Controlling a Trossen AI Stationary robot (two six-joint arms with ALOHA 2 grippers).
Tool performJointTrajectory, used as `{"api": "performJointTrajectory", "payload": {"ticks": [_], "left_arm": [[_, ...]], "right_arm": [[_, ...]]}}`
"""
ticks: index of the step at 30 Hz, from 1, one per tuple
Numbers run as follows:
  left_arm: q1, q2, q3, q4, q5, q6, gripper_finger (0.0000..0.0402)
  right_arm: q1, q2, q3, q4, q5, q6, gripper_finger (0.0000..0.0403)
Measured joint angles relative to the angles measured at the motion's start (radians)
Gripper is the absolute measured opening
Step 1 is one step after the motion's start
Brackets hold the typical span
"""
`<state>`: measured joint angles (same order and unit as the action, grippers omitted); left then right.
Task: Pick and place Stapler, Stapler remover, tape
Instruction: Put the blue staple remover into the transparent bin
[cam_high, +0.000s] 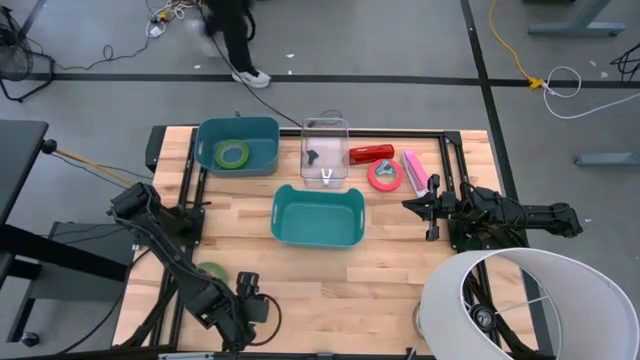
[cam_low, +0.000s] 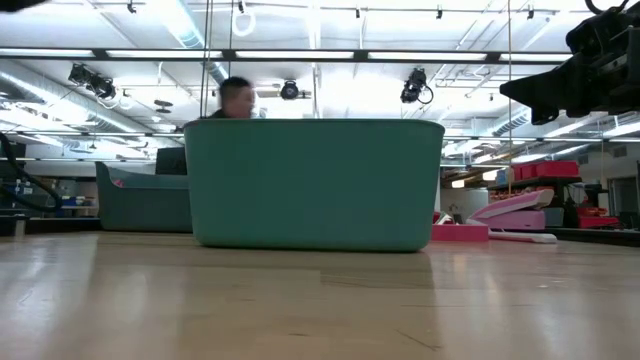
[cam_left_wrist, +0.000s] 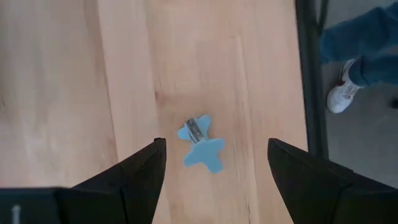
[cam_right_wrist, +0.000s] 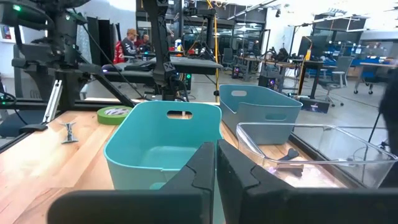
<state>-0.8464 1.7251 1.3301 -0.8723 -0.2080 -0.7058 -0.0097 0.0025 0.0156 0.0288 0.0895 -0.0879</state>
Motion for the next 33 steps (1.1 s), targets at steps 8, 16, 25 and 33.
{"api": "performJointTrajectory", "payload": {"ticks": [8, 16, 25, 33], "left_arm": [[0.002, 0.005, -0.12, 0.086, 0.051, -0.129, 0.028], [0.002, 0.005, -0.222, 0.247, 0.075, -0.204, 0.028], [0.003, 0.005, -0.285, 0.283, 0.072, -0.26, 0.028], [0.015, 0.005, -0.291, 0.29, 0.052, -0.252, 0.028]], "right_arm": [[0.0, 0.0, 0.0, 0.0, 0.0, 0.0, 0.0018], [0.0, 0.0, 0.0, 0.0, 0.0, 0.0, 0.0018], [0.0, 0.0, 0.0, 0.0, 0.0, 0.0, 0.0018], [0.0, 0.0, 0.0, 0.0, 0.0, 0.0, 0.0018]]}}
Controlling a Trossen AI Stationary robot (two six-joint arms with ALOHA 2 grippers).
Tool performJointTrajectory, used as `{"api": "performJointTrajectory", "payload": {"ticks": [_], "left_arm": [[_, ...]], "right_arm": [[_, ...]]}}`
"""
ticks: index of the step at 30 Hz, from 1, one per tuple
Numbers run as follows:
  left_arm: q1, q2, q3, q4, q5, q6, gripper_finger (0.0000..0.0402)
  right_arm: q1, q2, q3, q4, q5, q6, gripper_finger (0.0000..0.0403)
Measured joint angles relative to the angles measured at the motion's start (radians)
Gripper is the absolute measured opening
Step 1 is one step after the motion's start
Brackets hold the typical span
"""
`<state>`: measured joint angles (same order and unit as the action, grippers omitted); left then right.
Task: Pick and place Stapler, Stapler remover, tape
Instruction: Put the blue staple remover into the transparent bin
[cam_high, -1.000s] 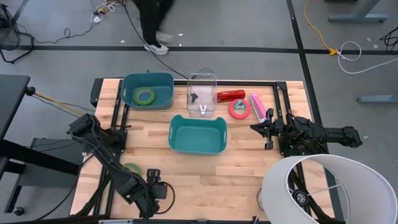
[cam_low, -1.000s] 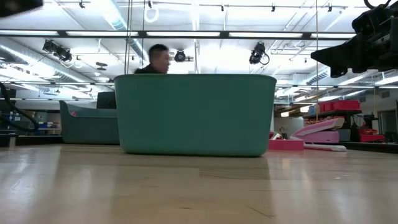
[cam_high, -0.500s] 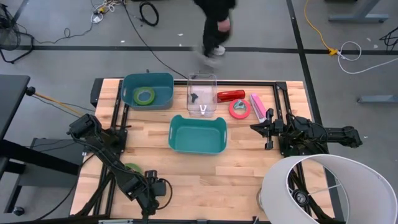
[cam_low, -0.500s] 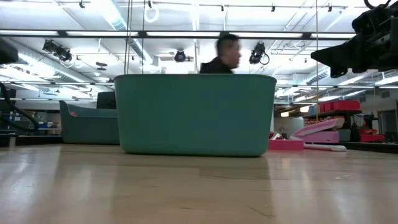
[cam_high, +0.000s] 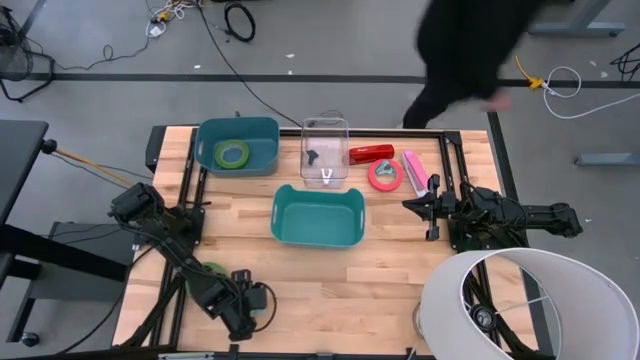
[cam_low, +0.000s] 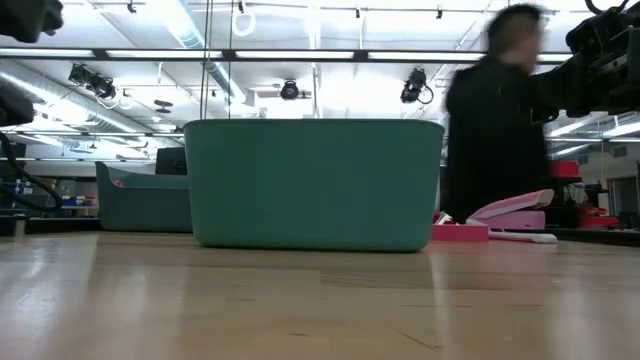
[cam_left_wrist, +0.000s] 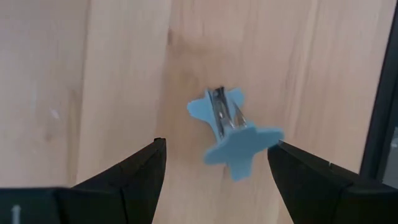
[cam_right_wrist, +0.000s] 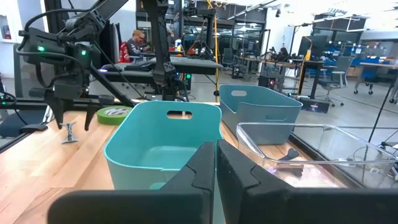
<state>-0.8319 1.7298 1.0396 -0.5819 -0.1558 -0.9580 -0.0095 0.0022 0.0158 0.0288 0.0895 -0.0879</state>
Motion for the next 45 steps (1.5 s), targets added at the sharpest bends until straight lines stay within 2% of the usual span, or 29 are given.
{"api": "performJointTrajectory", "payload": {"ticks": [7, 18, 26, 39, 45], "left_arm": [[0.008, 0.0, 0.0, 0.005, -0.022, 0.035, 0.0262], [0.013, 0.0, 0.0, 0.007, -0.019, 0.064, 0.0173], [0.018, -0.002, 0.0, 0.009, -0.016, 0.064, 0.0128], [0.018, -0.002, 0.0, 0.01, -0.016, 0.064, 0.0078], [0.018, -0.002, 0.0, 0.01, -0.016, 0.064, 0.0071]], "right_arm": [[0.0, 0.0, 0.0, 0.0, 0.0, 0.0, 0.0018], [0.0, 0.0, 0.0, 0.0, 0.0, 0.0, 0.0018], [0.0, 0.0, 0.0, 0.0, 0.0, 0.0, 0.0018], [0.0, 0.0, 0.0, 0.0, 0.0, 0.0, 0.0018], [0.0, 0.0, 0.0, 0.0, 0.0, 0.0, 0.0018]]}}
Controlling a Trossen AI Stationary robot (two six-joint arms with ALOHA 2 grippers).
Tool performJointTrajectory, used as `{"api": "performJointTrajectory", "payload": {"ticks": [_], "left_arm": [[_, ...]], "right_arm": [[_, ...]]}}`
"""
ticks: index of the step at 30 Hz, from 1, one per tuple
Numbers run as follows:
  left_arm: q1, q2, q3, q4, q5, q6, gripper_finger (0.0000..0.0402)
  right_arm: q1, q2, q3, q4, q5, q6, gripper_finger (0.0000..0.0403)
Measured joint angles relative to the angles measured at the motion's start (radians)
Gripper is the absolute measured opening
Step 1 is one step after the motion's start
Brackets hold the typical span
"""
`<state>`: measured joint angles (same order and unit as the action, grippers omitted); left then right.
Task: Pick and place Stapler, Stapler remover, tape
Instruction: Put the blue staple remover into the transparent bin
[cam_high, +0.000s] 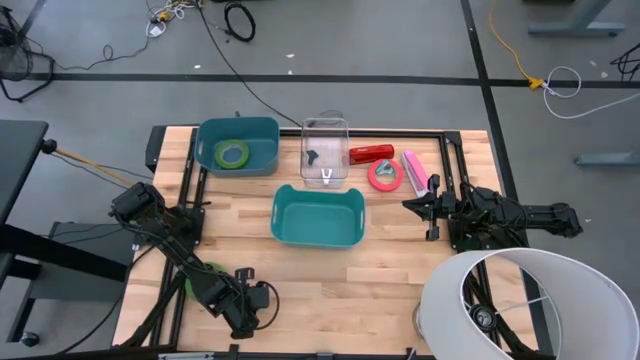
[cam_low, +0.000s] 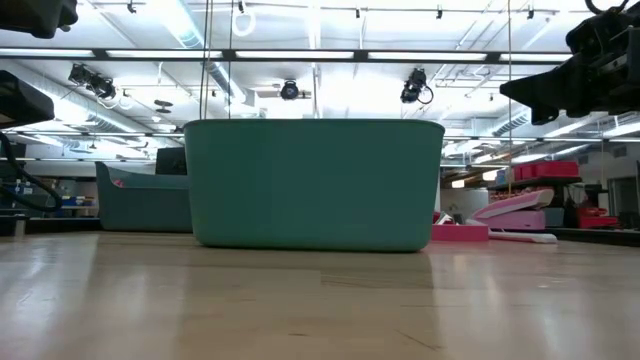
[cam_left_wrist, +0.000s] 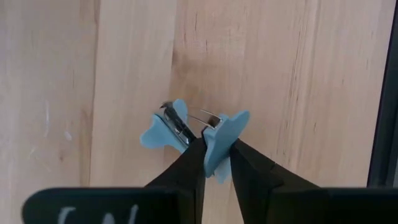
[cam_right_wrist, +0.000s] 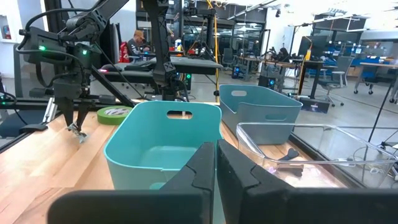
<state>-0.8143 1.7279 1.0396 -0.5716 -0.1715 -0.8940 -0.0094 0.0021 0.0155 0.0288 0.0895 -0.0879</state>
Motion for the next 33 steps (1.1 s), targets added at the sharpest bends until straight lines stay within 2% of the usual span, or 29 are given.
{"api": "performJointTrajectory", "payload": {"ticks": [14, 24, 33], "left_arm": [[0.0, -0.006, 0.006, -0.008, 0.001, 0.026, 0.007], [0.038, -0.014, 0.114, -0.108, -0.022, 0.208, 0.0069], [0.136, -0.036, 0.199, -0.139, -0.054, 0.395, 0.0069]], "right_arm": [[0.0, 0.0, 0.0, 0.0, 0.0, 0.0, 0.0018], [0.0, 0.0, 0.0, 0.0, 0.0, 0.0, 0.0018], [0.0, 0.0, 0.0, 0.0, 0.0, 0.0, 0.0018]]}}
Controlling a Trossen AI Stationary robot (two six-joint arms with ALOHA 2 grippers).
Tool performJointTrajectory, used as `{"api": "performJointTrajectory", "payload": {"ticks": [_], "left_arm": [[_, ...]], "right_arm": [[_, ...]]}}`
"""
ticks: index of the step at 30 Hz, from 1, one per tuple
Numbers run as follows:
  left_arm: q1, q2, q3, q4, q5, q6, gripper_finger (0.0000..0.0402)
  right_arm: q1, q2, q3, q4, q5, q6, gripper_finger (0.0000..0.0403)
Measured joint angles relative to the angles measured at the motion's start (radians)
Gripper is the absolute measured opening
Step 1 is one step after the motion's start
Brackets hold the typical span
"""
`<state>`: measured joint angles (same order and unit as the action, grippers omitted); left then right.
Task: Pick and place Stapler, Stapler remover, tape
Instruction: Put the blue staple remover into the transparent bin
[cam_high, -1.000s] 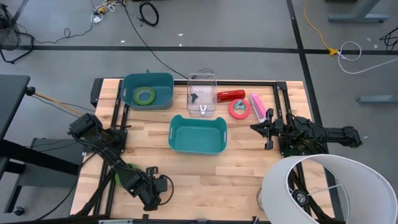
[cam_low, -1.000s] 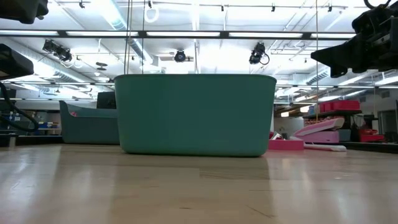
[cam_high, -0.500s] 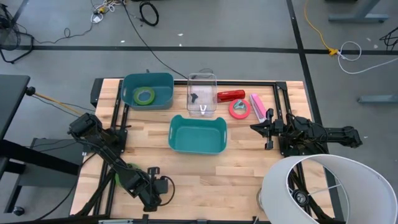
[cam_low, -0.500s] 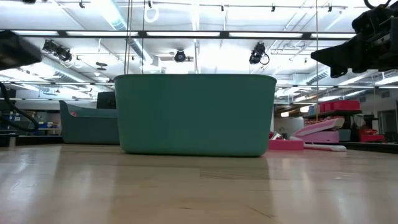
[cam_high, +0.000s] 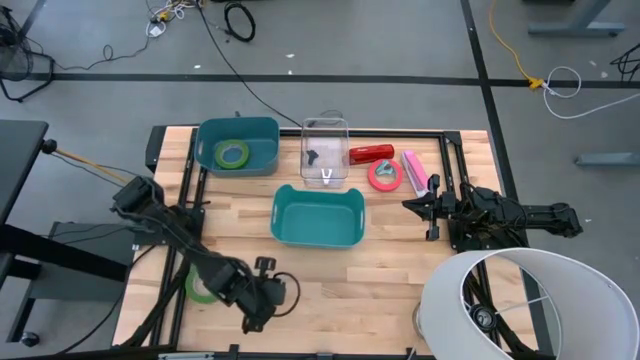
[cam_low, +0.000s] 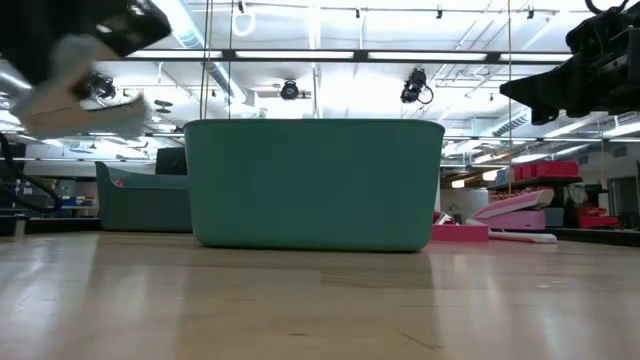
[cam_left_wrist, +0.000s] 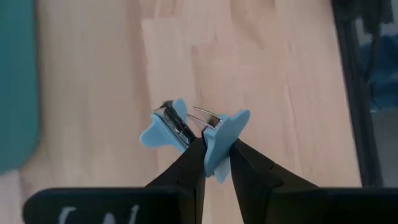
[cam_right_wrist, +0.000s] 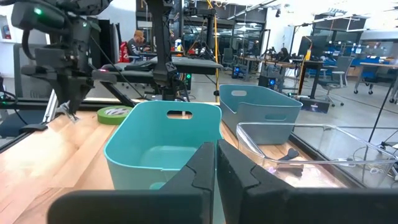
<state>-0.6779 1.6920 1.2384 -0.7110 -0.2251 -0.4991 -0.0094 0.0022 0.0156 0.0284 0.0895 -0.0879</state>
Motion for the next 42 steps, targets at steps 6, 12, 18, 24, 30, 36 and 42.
{"api": "performJointTrajectory", "payload": {"ticks": [6, 12, 18, 24, 30, 36, 42], "left_arm": [[0.072, 0.0, 0.035, -0.001, 0.001, 0.112, 0.0069], [0.174, 0.0, 0.06, 0.0, 0.001, 0.221, 0.0069], [0.292, 0.0, 0.092, 0.002, 0.014, 0.358, 0.0069], [0.419, 0.0, 0.126, 0.006, 0.023, 0.474, 0.0069], [0.548, 0.0, 0.17, 0.005, 0.026, 0.545, 0.0069], [0.638, 0.0, 0.209, 0.007, 0.054, 0.581, 0.0069], [0.709, 0.0, 0.235, 0.009, 0.061, 0.664, 0.0069]], "right_arm": [[0.0, 0.0, 0.0, 0.0, 0.0, 0.0, 0.0018], [0.0, 0.0, 0.0, 0.0, 0.0, 0.0, 0.0018], [0.0, 0.0, 0.0, 0.0, 0.0, 0.0, 0.0018], [0.0, 0.0, 0.0, 0.0, 0.0, 0.0, 0.0018], [0.0, 0.0, 0.0, 0.0, 0.0, 0.0, 0.0018], [0.0, 0.0, 0.0, 0.0, 0.0, 0.0, 0.0018], [0.0, 0.0, 0.0, 0.0, 0.0, 0.0, 0.0018]]}}
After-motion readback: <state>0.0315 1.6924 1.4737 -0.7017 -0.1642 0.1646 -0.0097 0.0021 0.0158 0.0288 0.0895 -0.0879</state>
